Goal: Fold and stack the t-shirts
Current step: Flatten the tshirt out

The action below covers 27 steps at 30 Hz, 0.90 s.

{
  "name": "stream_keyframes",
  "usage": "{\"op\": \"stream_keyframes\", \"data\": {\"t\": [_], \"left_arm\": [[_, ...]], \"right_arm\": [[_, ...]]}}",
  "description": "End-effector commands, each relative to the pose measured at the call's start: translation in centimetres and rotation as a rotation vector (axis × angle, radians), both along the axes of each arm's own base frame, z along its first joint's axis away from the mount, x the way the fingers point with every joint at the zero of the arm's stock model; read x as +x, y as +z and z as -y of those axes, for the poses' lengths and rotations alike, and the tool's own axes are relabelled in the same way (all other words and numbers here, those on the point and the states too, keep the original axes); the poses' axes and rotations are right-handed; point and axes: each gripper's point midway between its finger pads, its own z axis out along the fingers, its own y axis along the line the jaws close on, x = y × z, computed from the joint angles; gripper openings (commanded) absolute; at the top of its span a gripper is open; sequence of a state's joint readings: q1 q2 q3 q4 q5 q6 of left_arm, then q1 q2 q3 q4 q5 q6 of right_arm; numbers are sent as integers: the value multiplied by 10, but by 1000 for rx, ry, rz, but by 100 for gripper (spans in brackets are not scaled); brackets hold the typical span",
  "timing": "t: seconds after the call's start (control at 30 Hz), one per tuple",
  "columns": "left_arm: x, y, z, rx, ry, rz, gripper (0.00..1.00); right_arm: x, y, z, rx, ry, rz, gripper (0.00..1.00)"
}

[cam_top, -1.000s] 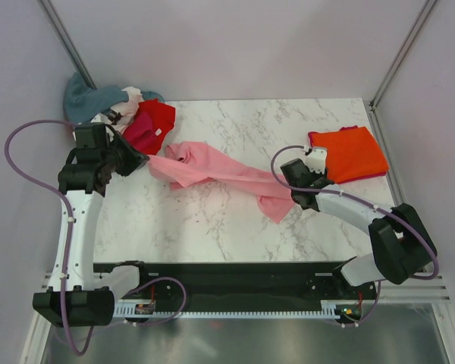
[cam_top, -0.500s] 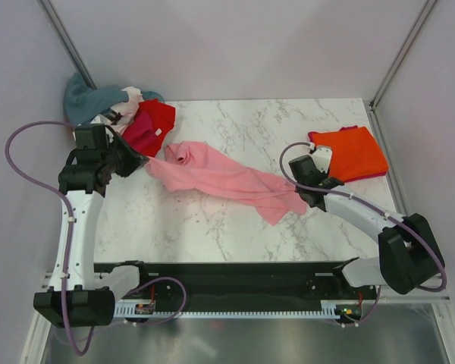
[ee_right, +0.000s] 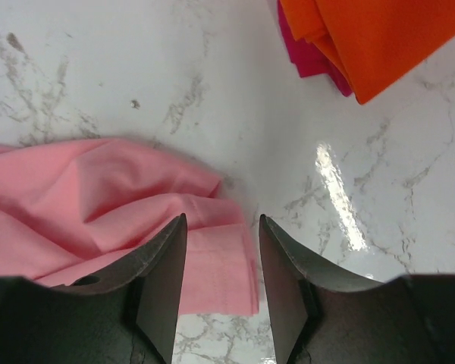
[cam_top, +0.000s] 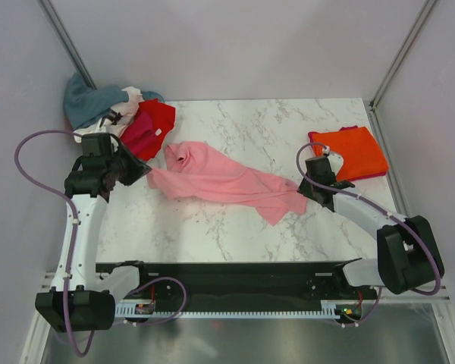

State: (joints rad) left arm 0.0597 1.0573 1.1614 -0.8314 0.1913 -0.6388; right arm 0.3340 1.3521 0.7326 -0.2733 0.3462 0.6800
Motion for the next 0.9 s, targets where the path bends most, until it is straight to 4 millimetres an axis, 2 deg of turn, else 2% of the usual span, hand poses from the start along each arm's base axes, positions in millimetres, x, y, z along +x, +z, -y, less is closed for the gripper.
{"op": "stream_keyframes", "data": {"t": [0.0, 0.4, 0.63, 0.7, 0.87], "left_arm": [[1, 8, -1, 28, -34, 66, 2], [0, 0, -2, 40, -33, 54, 2], [0, 2, -3, 44, -33, 58, 2], [0, 3, -4, 48, -31, 61, 2], [1, 3, -4, 49, -30, 59, 2]], "right_arm": [[1, -9, -8, 145, -2, 8, 51], [-3, -24, -3, 169, 8, -10, 47], [3, -27, -3, 178, 8, 3, 41], [3, -27, -4, 180, 11, 5, 35], [5, -20, -4, 182, 16, 24, 9]]}}
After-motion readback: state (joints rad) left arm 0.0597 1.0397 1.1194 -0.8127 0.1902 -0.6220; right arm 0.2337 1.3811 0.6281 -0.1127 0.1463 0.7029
